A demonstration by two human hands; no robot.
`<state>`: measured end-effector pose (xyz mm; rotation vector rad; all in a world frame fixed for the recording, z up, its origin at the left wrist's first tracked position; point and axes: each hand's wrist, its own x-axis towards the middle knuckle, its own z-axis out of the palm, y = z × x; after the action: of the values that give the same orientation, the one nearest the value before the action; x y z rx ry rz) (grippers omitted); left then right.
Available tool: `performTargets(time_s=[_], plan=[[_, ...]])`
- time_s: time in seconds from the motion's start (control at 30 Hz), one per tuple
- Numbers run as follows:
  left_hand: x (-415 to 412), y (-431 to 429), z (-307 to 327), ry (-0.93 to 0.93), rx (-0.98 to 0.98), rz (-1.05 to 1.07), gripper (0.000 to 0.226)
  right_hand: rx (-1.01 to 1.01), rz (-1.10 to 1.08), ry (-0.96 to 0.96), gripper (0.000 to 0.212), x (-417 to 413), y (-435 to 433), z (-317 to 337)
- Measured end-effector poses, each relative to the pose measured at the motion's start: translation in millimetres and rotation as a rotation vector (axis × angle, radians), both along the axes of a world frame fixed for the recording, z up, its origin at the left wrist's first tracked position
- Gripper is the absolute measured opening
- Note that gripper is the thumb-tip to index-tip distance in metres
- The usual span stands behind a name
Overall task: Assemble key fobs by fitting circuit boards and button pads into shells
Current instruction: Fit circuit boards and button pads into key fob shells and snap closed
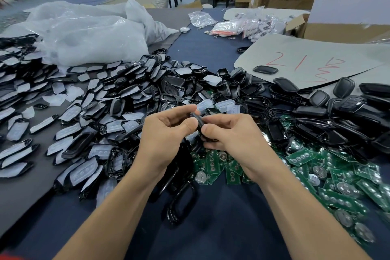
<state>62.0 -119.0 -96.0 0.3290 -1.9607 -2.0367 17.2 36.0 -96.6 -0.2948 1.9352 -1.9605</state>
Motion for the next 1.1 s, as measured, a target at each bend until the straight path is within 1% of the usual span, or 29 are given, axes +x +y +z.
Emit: performTargets(time_s=[0.17,0.23,0.33,0.4,0.53,0.63,0.7,0.9,1.1], plan=[[1.4,-0.2,0.7,0.024,-0.008,-0.016,0.03,-0.03,-0.012,0.043,0.027,1.2,-2.1,-1.4],[0.7,0.0,0.3,0.024,0.002,-0.012,0.032,0.014,-0.034,0.078,0.027,1.5,-3.6,-3.2],[-0.1,0.6,-0.3,0.018,-0.002,-0.018,0.033,0.133,-0.072,0.166,0.029,-1.6,-4.3,-6.9],[-0.8,0.0,-0.9,0.018,0.006,-0.018,0.032,0.162,-0.034,0.183,0.021,-1.9,-4.4,-7.0],[-1.5,-3.6,-3.3,0.009,0.015,-0.035,0.031,0.096,0.044,0.147,0.022,-2.3,-0.7,-7.9],[-2.0,-4.6,-5.3,-0.006,-0.016,-0.067,0.033,0.006,0.049,0.068,0.019,-3.5,2.4,-7.4],[-2.1,-4.8,-6.1,-0.014,-0.057,-0.085,0.034,-0.013,0.028,0.031,0.016,-3.4,2.2,-7.2],[-2.0,-2.9,-6.3,-0.029,-0.055,-0.115,0.033,-0.006,-0.044,0.01,0.021,-4.1,-0.1,-8.1],[-1.5,-2.2,-5.3,-0.031,-0.05,-0.149,0.033,0.035,-0.048,0.025,0.024,-4.6,0.2,-8.5]])
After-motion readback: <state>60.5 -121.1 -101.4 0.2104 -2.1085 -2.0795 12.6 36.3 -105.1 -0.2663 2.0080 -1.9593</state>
